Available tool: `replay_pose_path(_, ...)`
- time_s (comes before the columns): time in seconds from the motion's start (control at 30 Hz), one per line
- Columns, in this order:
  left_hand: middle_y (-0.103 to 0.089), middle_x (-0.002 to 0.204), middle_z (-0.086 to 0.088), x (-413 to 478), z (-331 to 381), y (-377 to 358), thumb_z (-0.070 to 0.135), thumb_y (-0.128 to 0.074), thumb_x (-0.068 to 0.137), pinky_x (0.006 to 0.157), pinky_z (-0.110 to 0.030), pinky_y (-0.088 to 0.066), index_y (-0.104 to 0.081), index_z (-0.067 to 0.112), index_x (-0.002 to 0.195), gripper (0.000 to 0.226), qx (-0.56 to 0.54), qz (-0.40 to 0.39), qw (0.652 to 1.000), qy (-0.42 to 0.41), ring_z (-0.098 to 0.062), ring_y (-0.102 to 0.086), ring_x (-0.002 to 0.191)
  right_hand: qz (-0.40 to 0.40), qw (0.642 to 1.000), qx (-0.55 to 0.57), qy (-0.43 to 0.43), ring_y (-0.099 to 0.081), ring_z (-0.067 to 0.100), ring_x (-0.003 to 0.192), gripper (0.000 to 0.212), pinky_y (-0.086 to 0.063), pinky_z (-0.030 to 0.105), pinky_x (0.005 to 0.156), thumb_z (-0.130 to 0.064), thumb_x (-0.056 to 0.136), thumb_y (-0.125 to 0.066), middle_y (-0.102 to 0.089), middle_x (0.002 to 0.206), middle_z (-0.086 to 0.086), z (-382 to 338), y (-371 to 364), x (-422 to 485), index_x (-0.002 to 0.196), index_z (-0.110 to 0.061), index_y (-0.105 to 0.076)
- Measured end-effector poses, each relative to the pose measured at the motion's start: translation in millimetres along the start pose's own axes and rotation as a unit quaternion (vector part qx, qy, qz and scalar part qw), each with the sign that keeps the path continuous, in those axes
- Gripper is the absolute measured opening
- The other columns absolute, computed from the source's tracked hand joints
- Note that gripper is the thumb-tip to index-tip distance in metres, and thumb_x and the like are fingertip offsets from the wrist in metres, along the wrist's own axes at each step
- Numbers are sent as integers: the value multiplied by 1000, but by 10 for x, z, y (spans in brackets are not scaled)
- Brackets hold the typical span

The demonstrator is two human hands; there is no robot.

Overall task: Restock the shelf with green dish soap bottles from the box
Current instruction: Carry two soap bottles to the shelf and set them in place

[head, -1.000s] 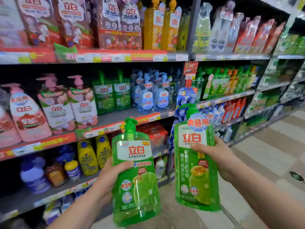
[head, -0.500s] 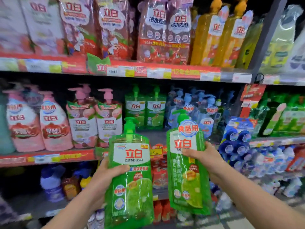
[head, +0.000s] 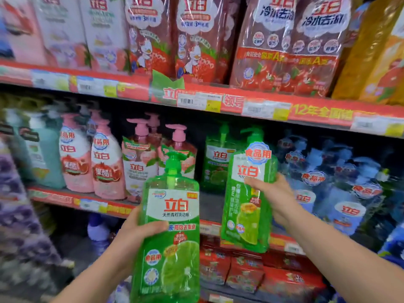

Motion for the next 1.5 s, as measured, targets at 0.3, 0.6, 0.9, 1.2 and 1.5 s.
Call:
replay_pose_path(0.3, -75, 90, -18, 108, 78, -136, 17, -91, 11, 51, -37, -58, -57, 17, 106, 101, -5, 42, 999, -33, -35, -72, 69, -43, 998, -23, 34, -65, 24, 87, 37, -51, 36, 85, 2, 70, -78, -67, 98, 8, -77, -134, 684, 80, -24, -54)
replay_pose_path(0.6, -69, 111, -18, 309, 17, -249, 36, -92, 12, 90, -55, -50, -59, 22, 109, 103, 26, 74, 996, -41, -40, -66, 100, -49, 999, 11, 9, -65, 23, 82, 62, -53, 38, 78, 7, 70, -76, -65, 107, 13, 344, -69, 1023, 119, -16, -46)
replay_pose_path(0.9, -67, 115, -17, 486, -61, -345, 47, -91, 7, 93, -57, -48, -56, 20, 117, 118, 46, 61, 997, -30, -39, -64, 104, -54, 992, -111, -13, -60, 14, 81, 77, -49, 17, 65, 4, 72, -76, -59, 104, 5, 361, 53, 1110, 136, -4, -35)
replay_pose_path(1.2, -75, 93, -16, 574, -111, -450, 4, -79, 41, 55, -37, -57, -49, 16, 121, 87, 28, -4, 1000, 1, -35, -73, 73, -110, 854, -507, 43, -26, 30, 142, 100, -28, 34, 112, -35, 73, -79, -22, 155, 16, -277, -87, 1209, 149, -8, -19)
replay_pose_path(1.5, -75, 95, -14, 660, -91, -446, 9, -82, 39, 58, -38, -57, -49, 19, 120, 88, 27, -9, 1000, 4, -35, -73, 76, -83, 840, -537, 19, -34, 29, 138, 92, -35, 31, 107, -24, 76, -77, -30, 153, 14, -355, 86, 1285, 147, -3, -22)
Point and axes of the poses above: each hand's wrist, its own x-axis towards the middle knuckle, its own y-axis out of the back of the hand, z = x × y, the point moved 10 cm from there along x, towards the middle knuckle
